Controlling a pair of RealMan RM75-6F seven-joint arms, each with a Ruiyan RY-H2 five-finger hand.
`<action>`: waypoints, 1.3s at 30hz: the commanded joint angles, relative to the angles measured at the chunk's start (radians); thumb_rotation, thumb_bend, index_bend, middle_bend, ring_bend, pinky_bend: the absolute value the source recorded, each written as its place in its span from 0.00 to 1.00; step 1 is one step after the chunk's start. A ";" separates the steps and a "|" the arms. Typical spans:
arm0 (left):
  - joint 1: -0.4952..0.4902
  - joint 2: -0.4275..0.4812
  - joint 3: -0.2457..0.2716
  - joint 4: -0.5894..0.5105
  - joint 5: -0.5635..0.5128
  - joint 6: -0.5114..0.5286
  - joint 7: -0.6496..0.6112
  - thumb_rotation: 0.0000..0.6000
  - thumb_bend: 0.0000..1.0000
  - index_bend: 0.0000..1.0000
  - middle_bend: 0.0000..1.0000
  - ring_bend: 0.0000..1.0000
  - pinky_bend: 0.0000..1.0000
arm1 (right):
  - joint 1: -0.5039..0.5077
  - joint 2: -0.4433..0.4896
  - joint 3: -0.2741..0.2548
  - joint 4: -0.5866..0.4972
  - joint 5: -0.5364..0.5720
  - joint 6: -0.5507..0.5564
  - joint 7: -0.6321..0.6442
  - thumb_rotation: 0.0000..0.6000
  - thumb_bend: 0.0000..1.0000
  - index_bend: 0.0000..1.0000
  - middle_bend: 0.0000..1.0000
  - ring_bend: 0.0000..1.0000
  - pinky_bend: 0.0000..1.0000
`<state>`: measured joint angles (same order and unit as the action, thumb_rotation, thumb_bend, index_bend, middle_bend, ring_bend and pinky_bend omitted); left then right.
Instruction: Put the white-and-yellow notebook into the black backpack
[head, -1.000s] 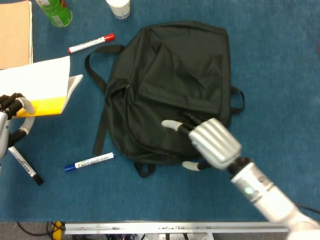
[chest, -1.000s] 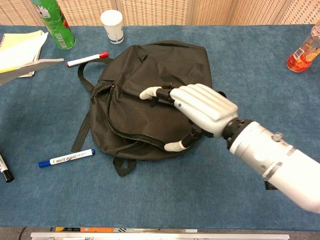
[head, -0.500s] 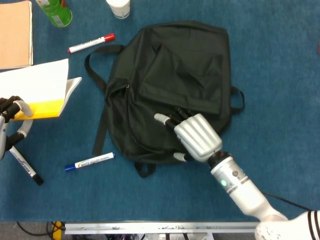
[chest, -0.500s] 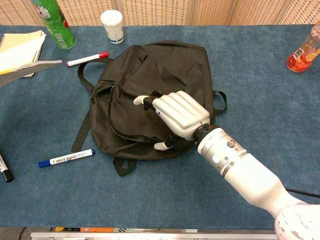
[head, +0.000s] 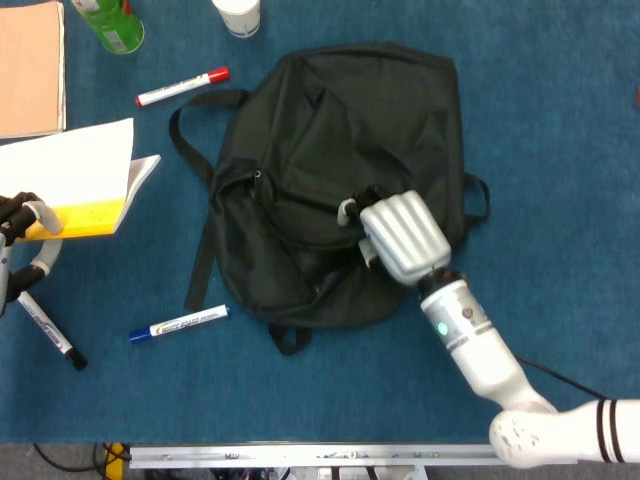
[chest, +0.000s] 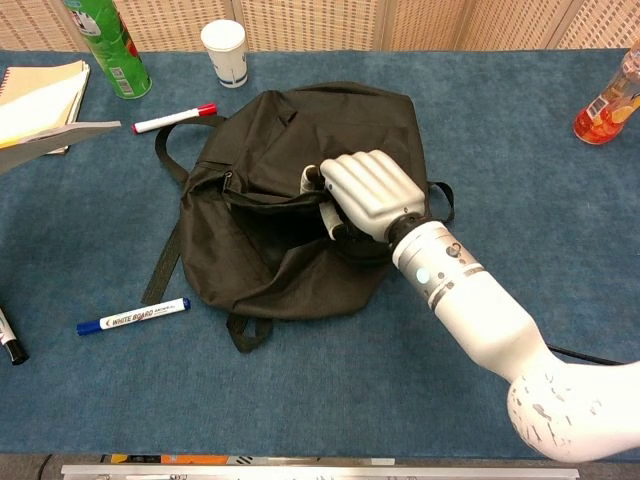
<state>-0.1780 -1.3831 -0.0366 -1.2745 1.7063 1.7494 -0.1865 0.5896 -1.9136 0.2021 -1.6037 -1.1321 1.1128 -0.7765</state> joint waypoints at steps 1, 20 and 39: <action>-0.001 0.008 0.001 -0.004 0.002 -0.001 -0.012 1.00 0.33 0.74 0.72 0.65 0.68 | 0.020 -0.014 0.041 0.015 0.012 0.009 0.038 1.00 0.75 0.57 0.52 0.44 0.75; -0.018 0.070 0.055 -0.039 0.121 0.025 -0.098 1.00 0.33 0.74 0.72 0.65 0.68 | 0.088 -0.042 0.186 0.010 0.110 0.075 0.119 1.00 0.75 0.58 0.53 0.47 0.77; -0.105 0.047 0.095 -0.170 0.271 -0.060 -0.001 1.00 0.33 0.74 0.73 0.65 0.68 | 0.192 -0.089 0.309 -0.001 0.167 0.130 0.185 1.00 0.75 0.58 0.53 0.47 0.77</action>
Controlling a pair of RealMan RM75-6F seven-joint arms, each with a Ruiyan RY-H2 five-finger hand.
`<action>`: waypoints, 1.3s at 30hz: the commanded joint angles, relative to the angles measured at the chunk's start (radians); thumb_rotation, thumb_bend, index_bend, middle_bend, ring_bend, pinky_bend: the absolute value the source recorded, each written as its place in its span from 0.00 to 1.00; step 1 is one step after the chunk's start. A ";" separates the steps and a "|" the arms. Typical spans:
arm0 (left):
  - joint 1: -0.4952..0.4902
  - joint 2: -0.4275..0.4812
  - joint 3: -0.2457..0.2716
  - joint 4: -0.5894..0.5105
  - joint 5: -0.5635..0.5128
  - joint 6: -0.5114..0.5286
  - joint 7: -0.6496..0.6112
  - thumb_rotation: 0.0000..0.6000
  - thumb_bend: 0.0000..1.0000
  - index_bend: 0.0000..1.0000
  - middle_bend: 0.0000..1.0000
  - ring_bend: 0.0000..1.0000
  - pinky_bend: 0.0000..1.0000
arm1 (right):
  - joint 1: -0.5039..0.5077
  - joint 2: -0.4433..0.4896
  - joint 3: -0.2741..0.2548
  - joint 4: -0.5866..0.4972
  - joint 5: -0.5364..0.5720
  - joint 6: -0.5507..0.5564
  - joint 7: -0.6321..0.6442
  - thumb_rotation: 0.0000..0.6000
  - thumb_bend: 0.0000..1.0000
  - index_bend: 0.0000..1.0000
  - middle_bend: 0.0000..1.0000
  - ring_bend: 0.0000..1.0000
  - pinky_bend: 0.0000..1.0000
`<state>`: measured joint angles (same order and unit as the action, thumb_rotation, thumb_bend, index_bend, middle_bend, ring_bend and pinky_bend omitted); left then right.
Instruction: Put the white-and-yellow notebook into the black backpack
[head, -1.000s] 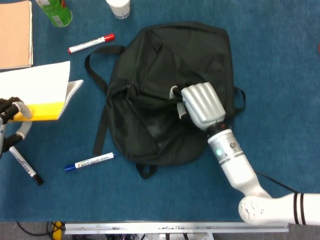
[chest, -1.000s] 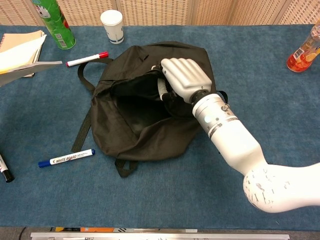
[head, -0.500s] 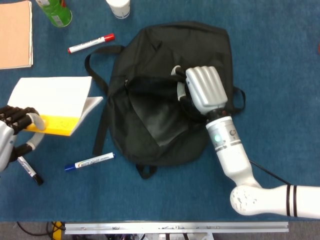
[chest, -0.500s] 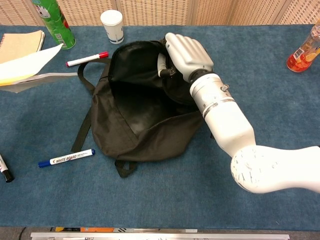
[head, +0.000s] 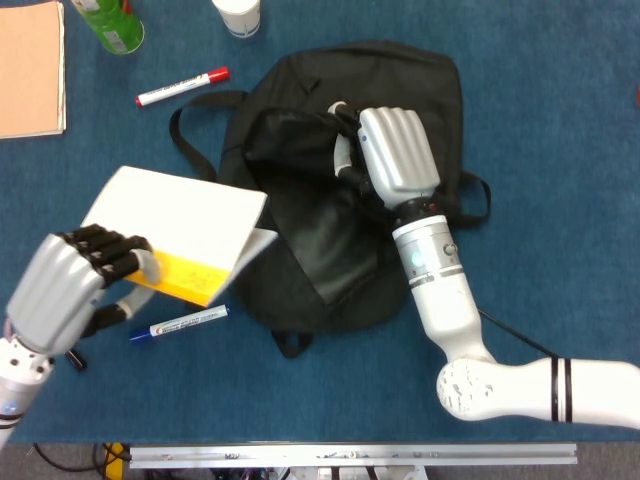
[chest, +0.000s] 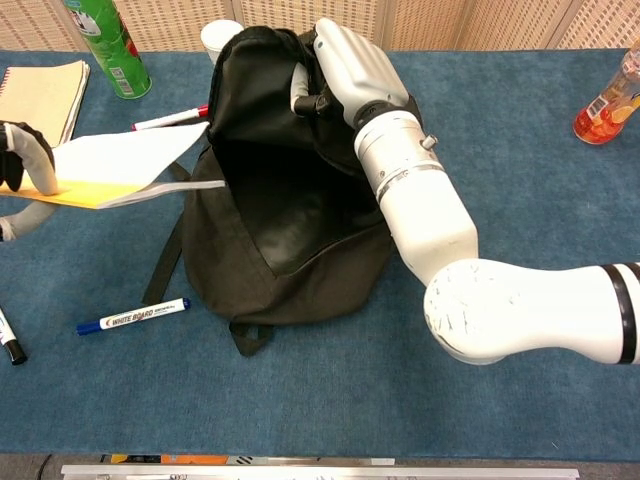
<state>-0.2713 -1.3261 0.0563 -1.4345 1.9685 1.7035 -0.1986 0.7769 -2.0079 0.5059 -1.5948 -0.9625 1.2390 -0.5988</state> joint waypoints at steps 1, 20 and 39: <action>-0.017 -0.014 0.002 -0.014 0.010 -0.023 0.016 1.00 0.33 0.74 0.73 0.65 0.68 | 0.006 0.008 0.008 -0.017 -0.003 0.006 0.013 1.00 0.75 0.58 0.53 0.47 0.77; -0.126 -0.105 -0.026 -0.100 -0.002 -0.192 0.121 1.00 0.33 0.74 0.73 0.65 0.68 | 0.068 0.013 0.064 -0.014 0.047 0.026 0.083 1.00 0.74 0.58 0.53 0.47 0.77; -0.196 -0.165 -0.067 -0.156 -0.002 -0.241 0.233 1.00 0.33 0.74 0.73 0.65 0.68 | 0.107 0.030 0.075 -0.006 0.089 0.030 0.129 1.00 0.74 0.58 0.53 0.47 0.77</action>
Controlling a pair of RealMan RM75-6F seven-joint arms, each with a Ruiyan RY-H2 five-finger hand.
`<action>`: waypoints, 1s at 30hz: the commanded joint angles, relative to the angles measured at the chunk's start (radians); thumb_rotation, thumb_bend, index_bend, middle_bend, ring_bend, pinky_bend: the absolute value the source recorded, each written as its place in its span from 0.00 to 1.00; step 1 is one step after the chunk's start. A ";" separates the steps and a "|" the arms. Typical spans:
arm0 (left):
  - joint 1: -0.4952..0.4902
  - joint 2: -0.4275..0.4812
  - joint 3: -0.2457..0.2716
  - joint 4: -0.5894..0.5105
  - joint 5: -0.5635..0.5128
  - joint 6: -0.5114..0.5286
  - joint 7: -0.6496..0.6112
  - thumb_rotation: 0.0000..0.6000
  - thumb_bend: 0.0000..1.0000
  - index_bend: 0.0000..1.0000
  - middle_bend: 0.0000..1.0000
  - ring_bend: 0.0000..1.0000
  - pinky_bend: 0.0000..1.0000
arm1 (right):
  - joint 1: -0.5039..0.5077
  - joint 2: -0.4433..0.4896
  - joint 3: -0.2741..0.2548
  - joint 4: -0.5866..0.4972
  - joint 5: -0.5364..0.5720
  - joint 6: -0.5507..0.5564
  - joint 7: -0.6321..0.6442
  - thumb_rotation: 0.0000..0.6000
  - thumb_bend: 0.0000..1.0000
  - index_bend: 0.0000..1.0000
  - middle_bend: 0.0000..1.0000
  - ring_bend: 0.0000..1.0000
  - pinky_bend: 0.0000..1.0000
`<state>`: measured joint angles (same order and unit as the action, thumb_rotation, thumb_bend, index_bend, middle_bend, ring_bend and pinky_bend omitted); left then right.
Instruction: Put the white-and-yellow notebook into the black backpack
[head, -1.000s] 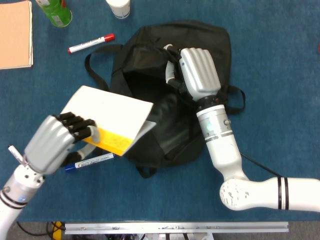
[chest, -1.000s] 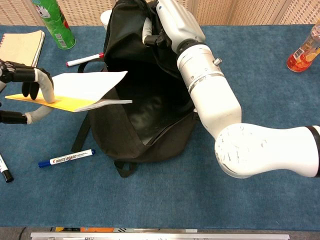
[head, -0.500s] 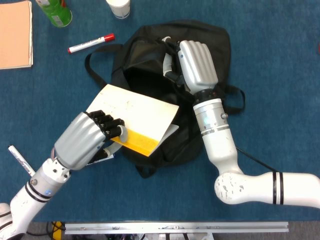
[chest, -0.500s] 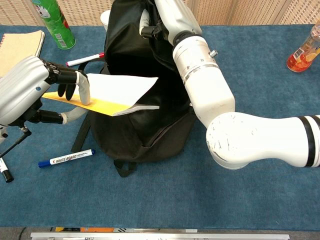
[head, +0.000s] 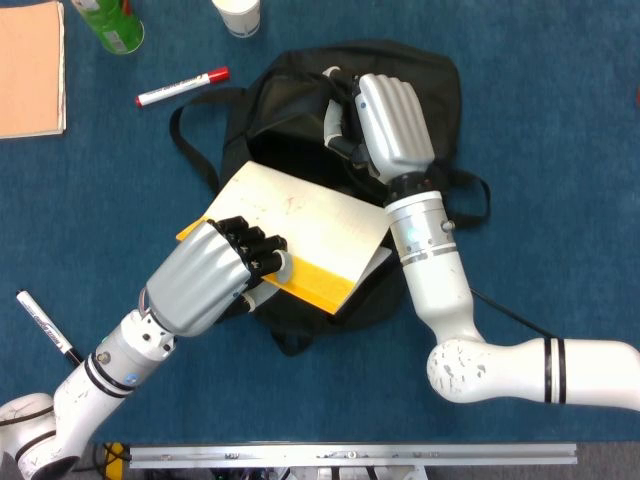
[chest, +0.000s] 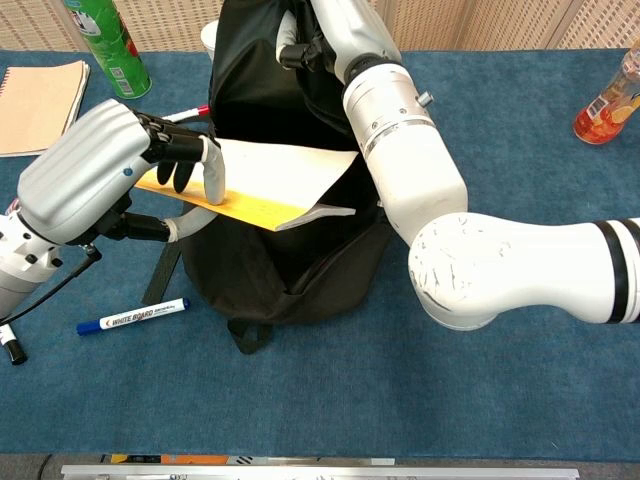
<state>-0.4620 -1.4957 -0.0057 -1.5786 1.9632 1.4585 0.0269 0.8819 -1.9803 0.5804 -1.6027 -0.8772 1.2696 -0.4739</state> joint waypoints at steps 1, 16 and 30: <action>-0.006 0.007 -0.005 -0.018 0.004 0.006 0.010 1.00 0.33 0.74 0.73 0.65 0.68 | 0.003 0.003 0.001 0.002 0.006 -0.001 0.006 1.00 0.74 0.58 0.53 0.47 0.77; -0.055 -0.087 -0.028 0.038 -0.038 -0.041 0.017 1.00 0.33 0.74 0.73 0.65 0.68 | 0.024 0.008 0.001 -0.031 0.018 0.021 0.026 1.00 0.73 0.59 0.53 0.47 0.77; -0.043 -0.118 0.002 0.145 -0.118 -0.071 0.007 1.00 0.33 0.74 0.72 0.64 0.68 | 0.025 0.026 -0.009 -0.072 0.022 0.033 0.046 1.00 0.73 0.59 0.53 0.48 0.77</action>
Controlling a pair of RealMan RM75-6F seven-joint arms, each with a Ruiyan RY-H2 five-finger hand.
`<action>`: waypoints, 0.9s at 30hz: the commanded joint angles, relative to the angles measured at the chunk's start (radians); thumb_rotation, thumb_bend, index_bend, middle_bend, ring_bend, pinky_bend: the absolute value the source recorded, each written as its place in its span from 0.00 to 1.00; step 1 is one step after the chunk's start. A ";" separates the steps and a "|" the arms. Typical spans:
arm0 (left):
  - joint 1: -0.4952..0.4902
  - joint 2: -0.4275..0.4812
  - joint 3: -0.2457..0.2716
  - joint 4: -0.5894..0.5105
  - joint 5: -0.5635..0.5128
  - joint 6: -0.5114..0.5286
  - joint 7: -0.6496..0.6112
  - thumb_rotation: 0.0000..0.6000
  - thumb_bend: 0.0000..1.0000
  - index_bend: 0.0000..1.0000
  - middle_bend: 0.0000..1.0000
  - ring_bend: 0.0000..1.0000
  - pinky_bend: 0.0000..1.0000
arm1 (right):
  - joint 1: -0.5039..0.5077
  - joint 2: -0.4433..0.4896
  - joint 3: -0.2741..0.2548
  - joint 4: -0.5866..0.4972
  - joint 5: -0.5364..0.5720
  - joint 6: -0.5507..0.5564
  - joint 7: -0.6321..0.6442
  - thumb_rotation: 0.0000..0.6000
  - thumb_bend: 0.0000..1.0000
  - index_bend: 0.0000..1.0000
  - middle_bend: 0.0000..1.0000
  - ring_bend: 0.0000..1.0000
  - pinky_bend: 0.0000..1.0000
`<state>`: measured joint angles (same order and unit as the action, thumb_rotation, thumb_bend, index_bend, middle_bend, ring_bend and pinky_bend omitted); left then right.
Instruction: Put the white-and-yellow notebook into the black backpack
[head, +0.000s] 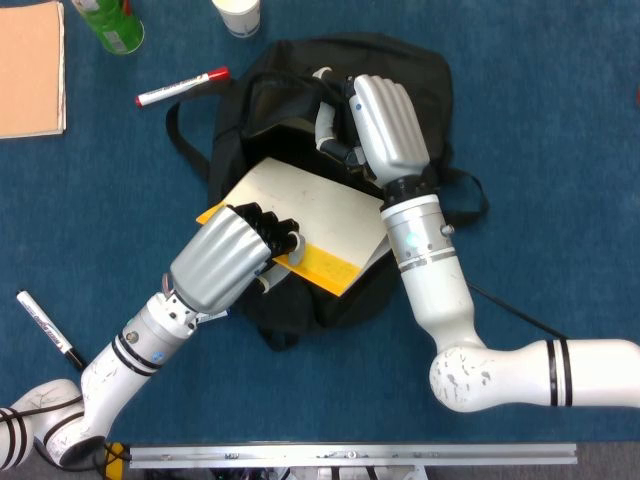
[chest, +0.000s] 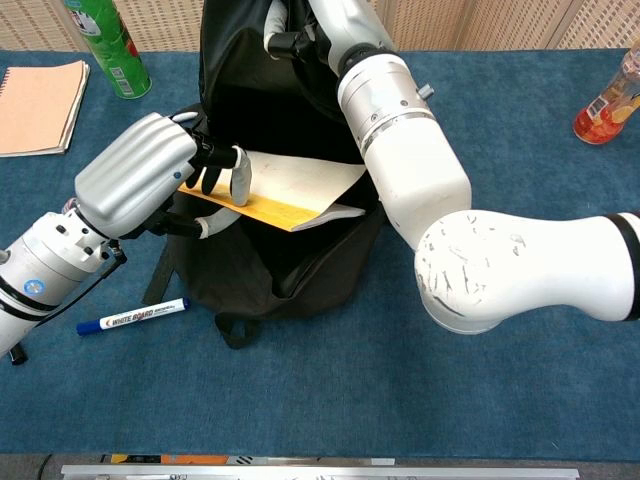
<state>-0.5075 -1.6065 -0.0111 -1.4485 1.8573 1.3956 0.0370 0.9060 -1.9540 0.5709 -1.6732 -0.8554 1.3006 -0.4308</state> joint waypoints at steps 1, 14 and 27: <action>0.003 -0.008 0.008 0.019 -0.016 -0.010 -0.004 1.00 0.33 0.74 0.72 0.64 0.68 | 0.002 0.000 0.001 -0.003 0.000 0.003 0.005 1.00 0.73 0.59 0.53 0.48 0.77; -0.028 -0.082 -0.066 0.048 -0.085 -0.007 0.004 1.00 0.33 0.74 0.72 0.64 0.68 | 0.005 -0.002 -0.007 -0.049 0.023 0.011 0.010 1.00 0.73 0.59 0.53 0.48 0.77; -0.051 -0.187 -0.083 0.186 -0.159 -0.056 0.057 1.00 0.33 0.74 0.73 0.64 0.68 | 0.003 0.014 -0.006 -0.093 0.038 0.024 0.013 1.00 0.73 0.59 0.53 0.48 0.78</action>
<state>-0.5554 -1.7822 -0.0908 -1.2764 1.7094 1.3464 0.0888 0.9088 -1.9402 0.5654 -1.7667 -0.8178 1.3246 -0.4178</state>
